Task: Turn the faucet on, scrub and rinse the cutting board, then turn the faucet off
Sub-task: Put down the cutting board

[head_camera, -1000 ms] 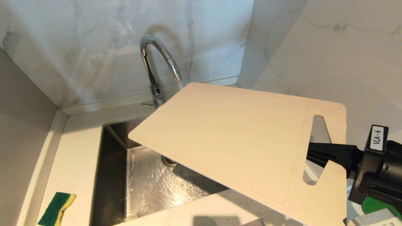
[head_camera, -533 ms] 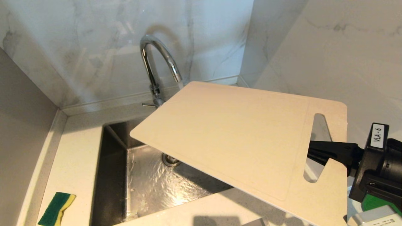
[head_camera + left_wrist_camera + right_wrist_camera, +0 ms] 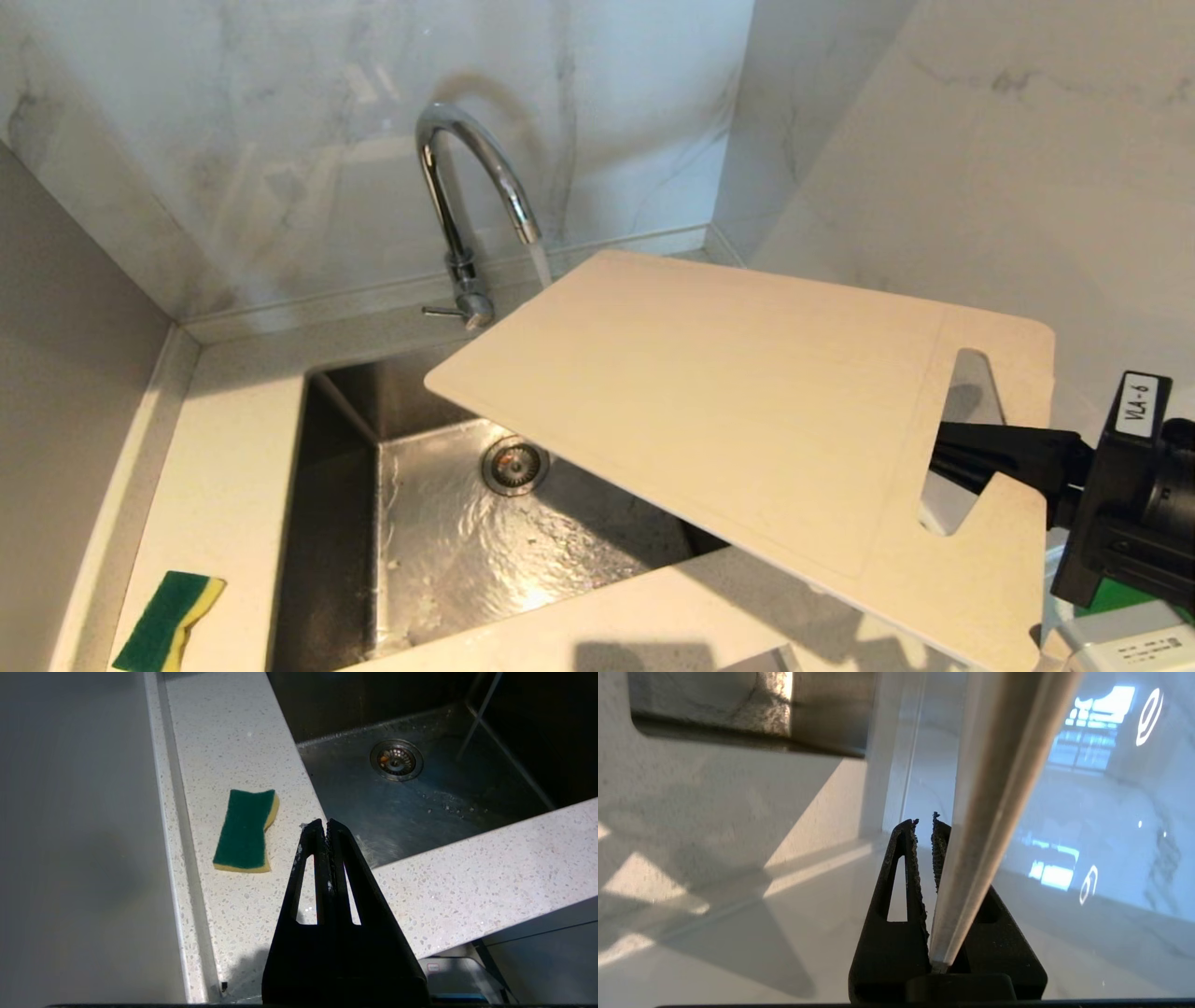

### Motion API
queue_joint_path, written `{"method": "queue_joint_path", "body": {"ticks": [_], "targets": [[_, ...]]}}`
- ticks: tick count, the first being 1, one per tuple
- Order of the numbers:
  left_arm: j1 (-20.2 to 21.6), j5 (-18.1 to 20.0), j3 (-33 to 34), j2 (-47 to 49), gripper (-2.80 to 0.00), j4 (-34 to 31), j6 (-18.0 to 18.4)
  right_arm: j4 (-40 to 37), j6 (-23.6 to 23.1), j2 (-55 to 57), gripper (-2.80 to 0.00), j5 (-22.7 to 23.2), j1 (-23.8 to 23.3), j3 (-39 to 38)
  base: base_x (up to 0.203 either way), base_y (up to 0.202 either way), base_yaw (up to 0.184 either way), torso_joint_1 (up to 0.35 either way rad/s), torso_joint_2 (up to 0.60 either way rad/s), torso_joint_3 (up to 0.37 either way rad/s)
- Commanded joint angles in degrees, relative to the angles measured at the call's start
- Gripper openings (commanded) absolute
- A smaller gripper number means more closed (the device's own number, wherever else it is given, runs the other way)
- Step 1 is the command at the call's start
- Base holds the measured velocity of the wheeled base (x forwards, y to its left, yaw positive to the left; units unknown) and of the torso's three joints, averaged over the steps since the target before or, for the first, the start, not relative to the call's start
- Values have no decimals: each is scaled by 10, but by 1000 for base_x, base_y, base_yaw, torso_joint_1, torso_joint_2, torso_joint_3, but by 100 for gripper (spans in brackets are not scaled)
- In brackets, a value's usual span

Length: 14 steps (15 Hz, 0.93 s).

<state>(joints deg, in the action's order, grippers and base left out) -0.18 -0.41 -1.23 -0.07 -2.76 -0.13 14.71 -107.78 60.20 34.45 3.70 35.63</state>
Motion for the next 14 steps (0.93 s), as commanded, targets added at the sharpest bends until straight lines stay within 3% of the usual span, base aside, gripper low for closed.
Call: {"method": "queue_joint_path", "body": {"ticks": [1, 7, 14], "targets": [[0, 1, 0, 1, -280, -1, 1, 1, -5, -9, -280, 6, -23, -3, 0, 0, 0, 0, 0, 0], [0, 1, 0, 1, -280, -1, 1, 2, 13, -35, -280, -1, -46, -9, 0, 0, 0, 0, 0, 0], [0, 1, 0, 1, -280, -1, 1, 1, 51, -103, -280, -74, -47, -34, 0, 0, 0, 0, 0, 0]]}}
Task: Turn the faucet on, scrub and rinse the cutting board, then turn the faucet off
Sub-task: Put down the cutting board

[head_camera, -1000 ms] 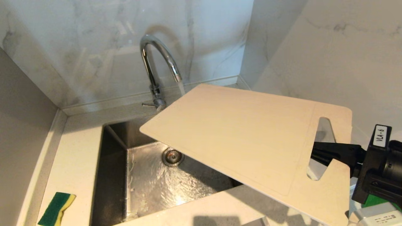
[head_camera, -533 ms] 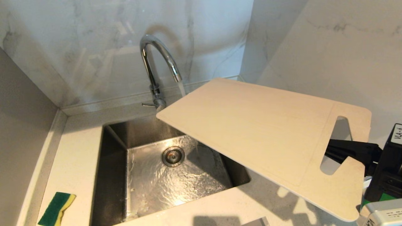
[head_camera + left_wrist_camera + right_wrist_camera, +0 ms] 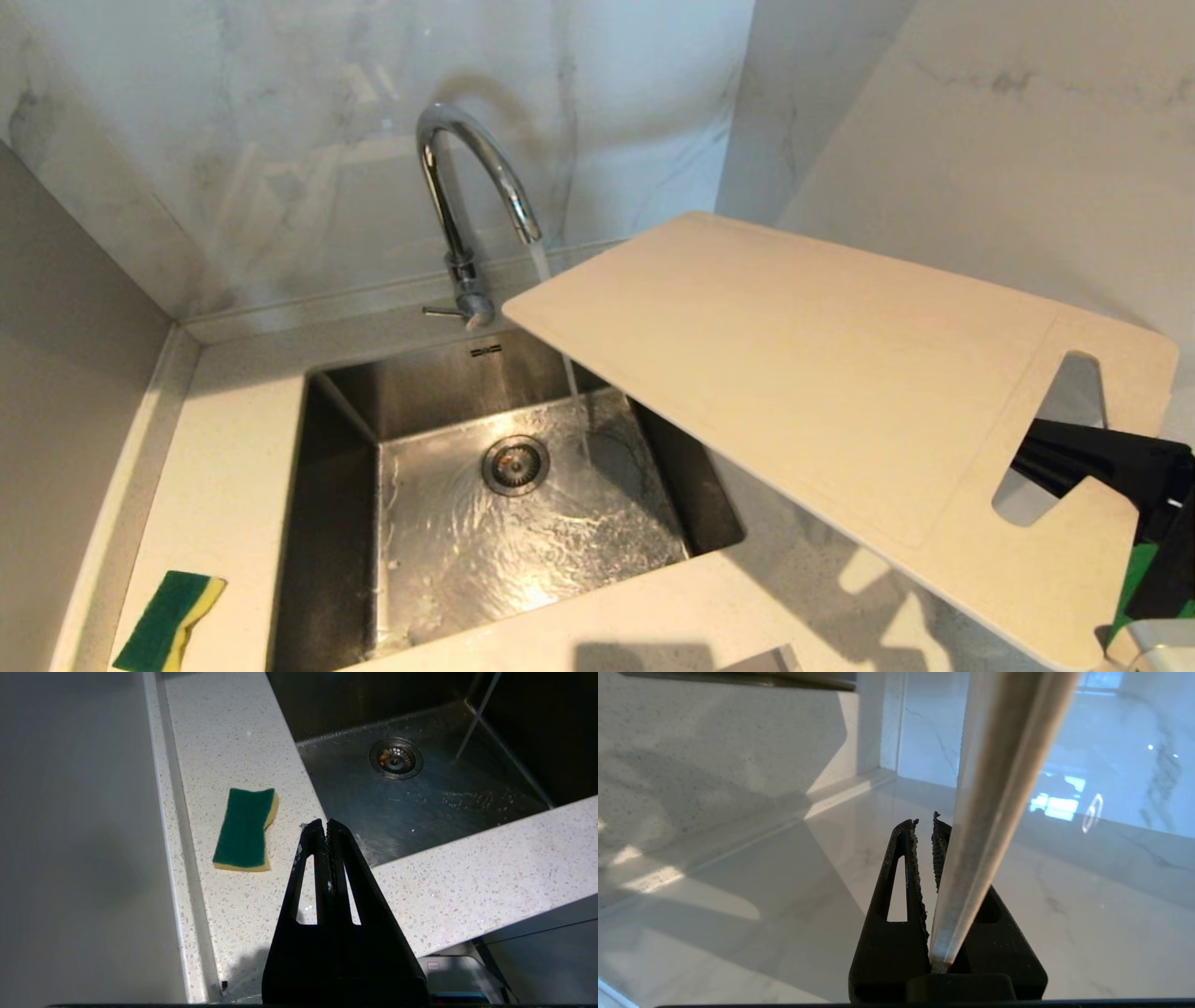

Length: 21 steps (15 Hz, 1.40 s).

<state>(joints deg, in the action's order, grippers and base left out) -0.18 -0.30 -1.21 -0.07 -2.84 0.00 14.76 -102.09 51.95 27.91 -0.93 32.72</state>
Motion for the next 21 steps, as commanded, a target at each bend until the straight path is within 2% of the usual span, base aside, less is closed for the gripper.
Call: {"method": "queue_joint_path", "body": {"ticks": [1, 4, 8, 15, 18, 21], "targets": [[0, 0, 0, 1, -280, -1, 0, 1, 0, -28, -280, -24, 0, -9, 0, 0, 0, 0, 0, 0], [0, 0, 0, 1, -280, -1, 0, 2, 19, -49, -280, -90, 30, -28, 0, 0, 0, 0, 0, 0], [0, 0, 0, 1, -280, -1, 0, -3, 21, -87, -280, -150, 35, -57, 0, 0, 0, 0, 0, 0], [0, 0, 0, 1, -280, 0, 0, -2, 53, -125, -280, -190, 24, -134, 0, 0, 0, 0, 0, 0], [0, 0, 0, 1, -280, 0, 0, -2, 79, -159, -280, -236, 23, -173, 0, 0, 0, 0, 0, 0], [0, 0, 0, 1, -280, 0, 0, -3, 89, -161, -280, -249, 23, -190, 0, 0, 0, 0, 0, 0]]}}
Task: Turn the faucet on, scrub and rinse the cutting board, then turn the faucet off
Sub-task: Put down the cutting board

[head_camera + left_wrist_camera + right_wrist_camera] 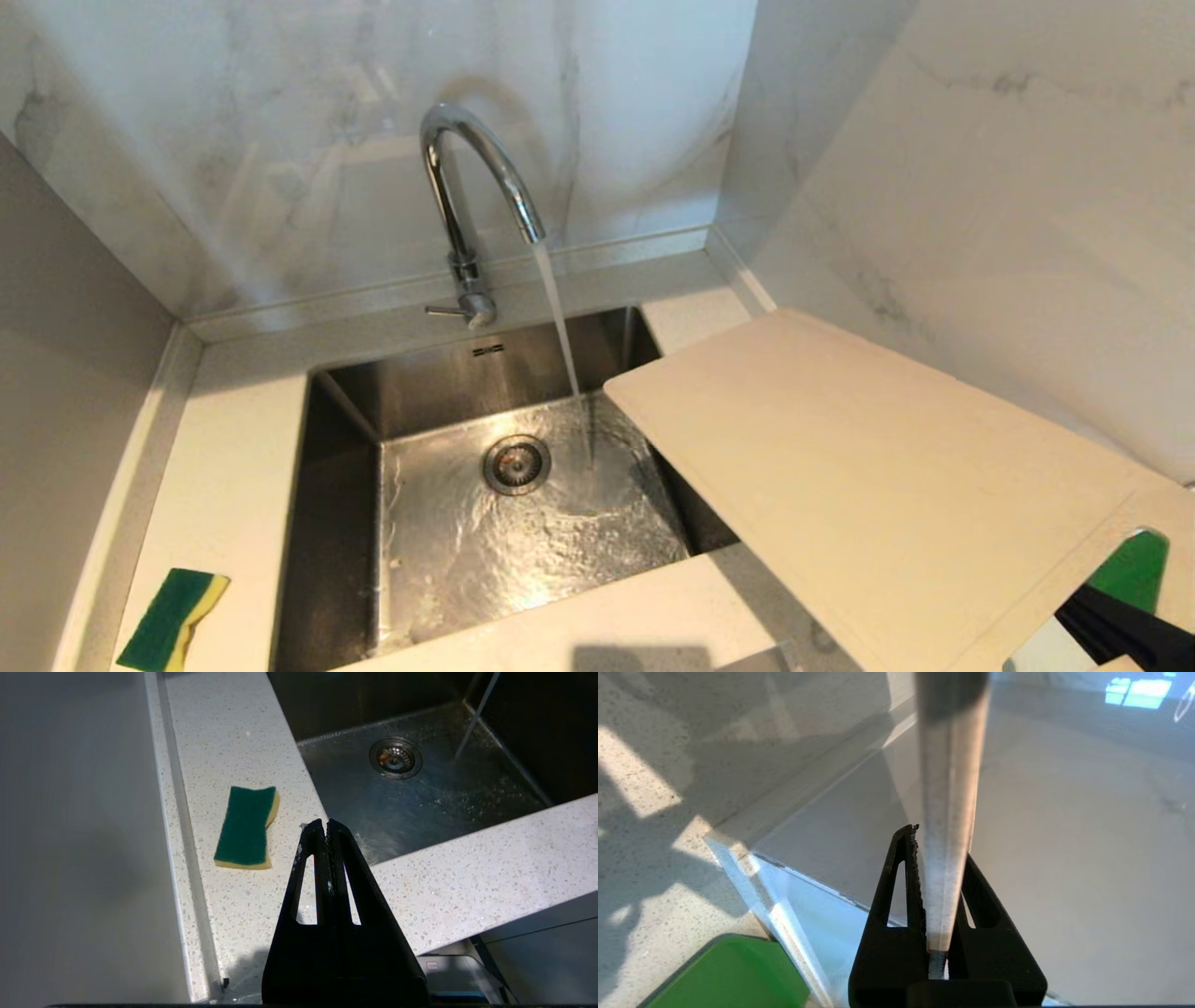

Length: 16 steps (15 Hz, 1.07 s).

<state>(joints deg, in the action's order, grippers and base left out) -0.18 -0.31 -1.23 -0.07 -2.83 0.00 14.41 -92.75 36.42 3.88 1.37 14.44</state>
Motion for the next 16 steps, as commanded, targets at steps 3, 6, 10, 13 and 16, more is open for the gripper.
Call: {"method": "queue_joint_path", "body": {"ticks": [3, 6, 10, 13, 16], "targets": [[0, 0, 0, 1, -280, -1, 0, 3, 8, -5, -280, -21, 0, -24, 0, 0, 0, 0, 0, 0], [0, 0, 0, 1, -280, -1, 0, 2, 18, -4, -280, -52, 0, -32, 0, 0, 0, 0, 0, 0], [0, 0, 0, 1, -280, 0, 0, 4, 41, -6, -280, -58, -8, -63, 0, 0, 0, 0, 0, 0], [0, 0, 0, 1, -280, -1, 0, 5, 43, -6, -280, -56, -16, -65, 0, 0, 0, 0, 0, 0], [0, 0, 0, 1, -280, -1, 0, 8, 57, 10, -280, -20, -55, -94, 0, 0, 0, 0, 0, 0]]}}
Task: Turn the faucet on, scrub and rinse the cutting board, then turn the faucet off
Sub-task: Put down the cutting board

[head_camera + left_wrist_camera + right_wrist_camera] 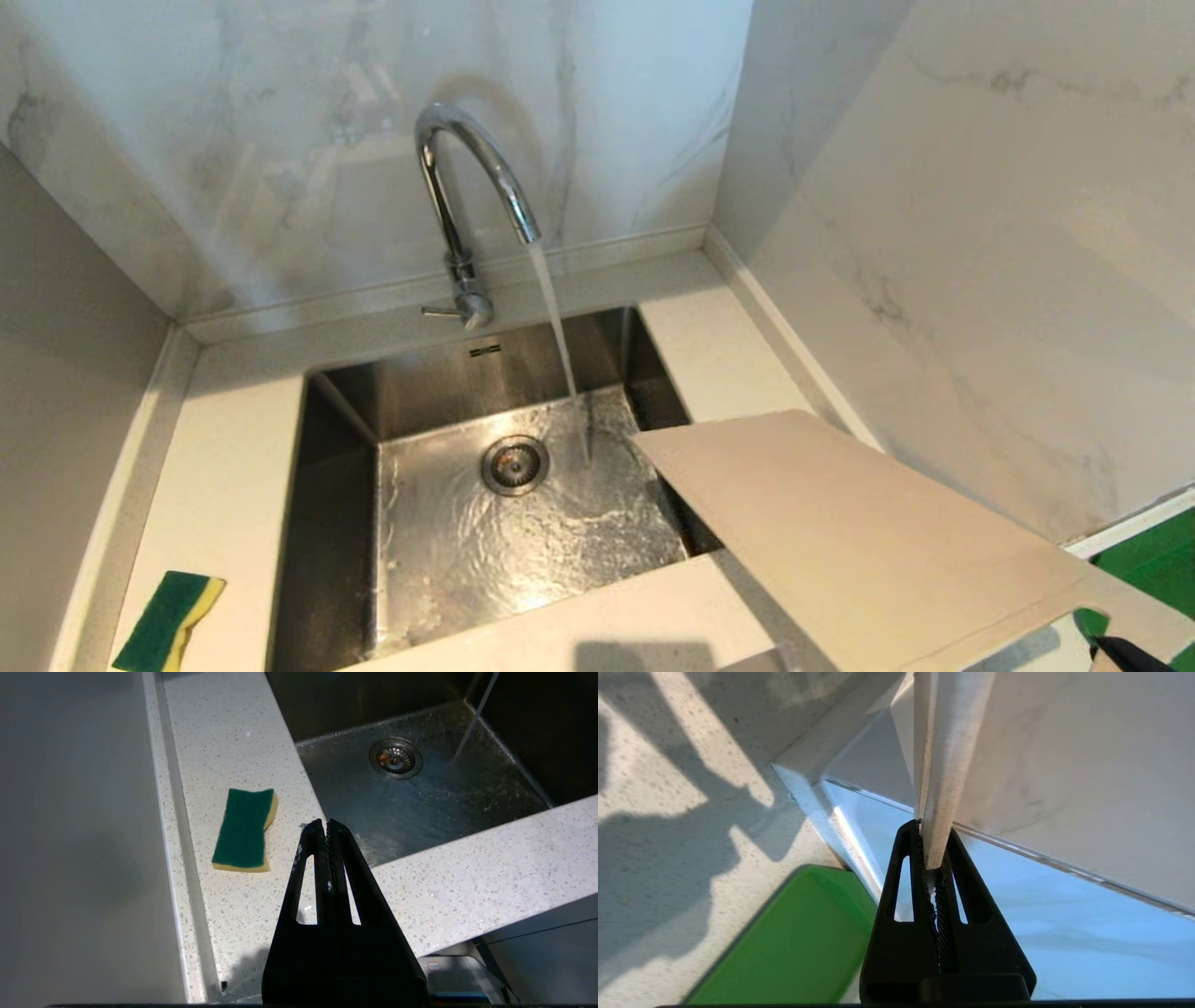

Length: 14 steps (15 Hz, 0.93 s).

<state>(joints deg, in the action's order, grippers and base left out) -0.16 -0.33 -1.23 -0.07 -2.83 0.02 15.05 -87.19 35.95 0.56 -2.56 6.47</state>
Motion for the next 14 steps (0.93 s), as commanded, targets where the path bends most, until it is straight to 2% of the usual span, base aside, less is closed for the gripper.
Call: {"method": "queue_joint_path", "body": {"ticks": [1, 5, 11, 14], "targets": [[0, 0, 0, 1, -280, -1, 0, 12, 9, 27, -280, 24, -25, -27, 0, 0, 0, 0, 0, 0], [0, 0, 0, 1, -280, -1, 0, 76, 12, 78, -280, 92, -66, -65, 0, 0, 0, 0, 0, 0], [0, 0, 0, 1, -280, -1, 0, 24, 5, 80, -280, 168, -141, -66, 0, 0, 0, 0, 0, 0], [0, 0, 0, 1, -280, 0, 0, -8, -3, 80, -280, 181, -159, -66, 0, 0, 0, 0, 0, 0]]}}
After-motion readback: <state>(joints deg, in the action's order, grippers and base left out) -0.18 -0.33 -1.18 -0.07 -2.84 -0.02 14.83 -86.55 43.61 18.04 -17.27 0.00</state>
